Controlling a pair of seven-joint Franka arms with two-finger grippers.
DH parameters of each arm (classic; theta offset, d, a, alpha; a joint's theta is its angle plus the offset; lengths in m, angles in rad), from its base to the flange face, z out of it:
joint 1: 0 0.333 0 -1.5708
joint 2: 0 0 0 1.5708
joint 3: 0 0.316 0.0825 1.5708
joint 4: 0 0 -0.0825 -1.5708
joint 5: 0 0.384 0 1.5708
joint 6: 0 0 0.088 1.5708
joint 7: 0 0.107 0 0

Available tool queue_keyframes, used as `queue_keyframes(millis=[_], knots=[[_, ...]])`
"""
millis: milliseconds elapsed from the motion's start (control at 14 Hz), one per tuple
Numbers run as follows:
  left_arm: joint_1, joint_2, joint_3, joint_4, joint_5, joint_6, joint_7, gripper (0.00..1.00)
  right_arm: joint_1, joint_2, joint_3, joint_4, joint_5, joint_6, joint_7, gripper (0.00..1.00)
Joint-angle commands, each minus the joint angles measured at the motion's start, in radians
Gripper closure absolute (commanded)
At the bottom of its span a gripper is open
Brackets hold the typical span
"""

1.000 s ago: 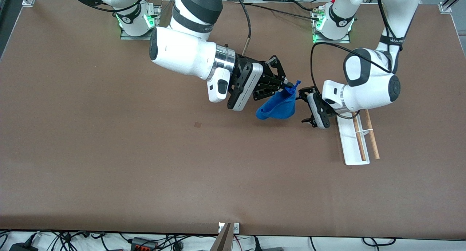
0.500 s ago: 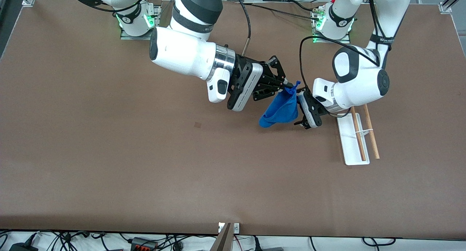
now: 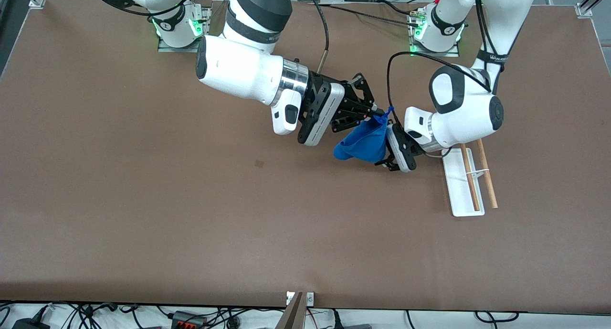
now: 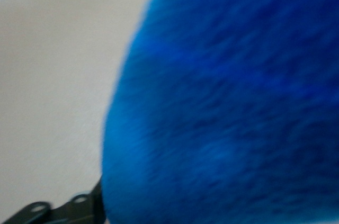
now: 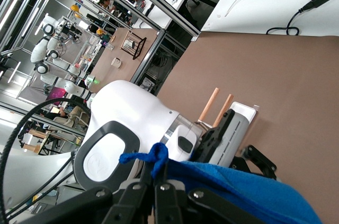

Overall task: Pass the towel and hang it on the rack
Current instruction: 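Grasp the towel with the left gripper while the right gripper releases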

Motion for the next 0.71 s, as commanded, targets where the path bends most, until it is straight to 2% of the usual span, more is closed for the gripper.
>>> queue_keyframes(millis=[0,143,214,500,571,643], knots=[[-0.012,0.015,0.003,0.017,-0.041,0.008,0.01,0.73,0.002,-0.003,0.002,-0.008,-0.015,0.017,-0.009,1.0],[-0.013,0.015,0.003,0.017,-0.041,0.005,0.006,0.95,0.0,-0.003,0.004,-0.009,-0.018,0.017,-0.009,1.0],[-0.012,0.015,0.003,0.017,-0.041,0.003,0.004,0.99,0.002,-0.003,0.002,-0.009,-0.018,0.017,-0.009,1.0],[-0.007,0.006,0.007,0.017,-0.026,-0.019,-0.077,0.99,-0.001,-0.003,0.002,-0.02,-0.018,0.017,-0.011,1.0],[-0.001,0.006,0.01,0.017,-0.026,-0.035,-0.079,0.99,-0.001,-0.003,0.002,-0.026,-0.018,0.017,-0.005,0.78],[0.002,0.004,0.019,0.017,-0.025,-0.056,-0.079,0.99,-0.003,-0.005,0.002,-0.026,-0.021,0.017,-0.005,0.01]])
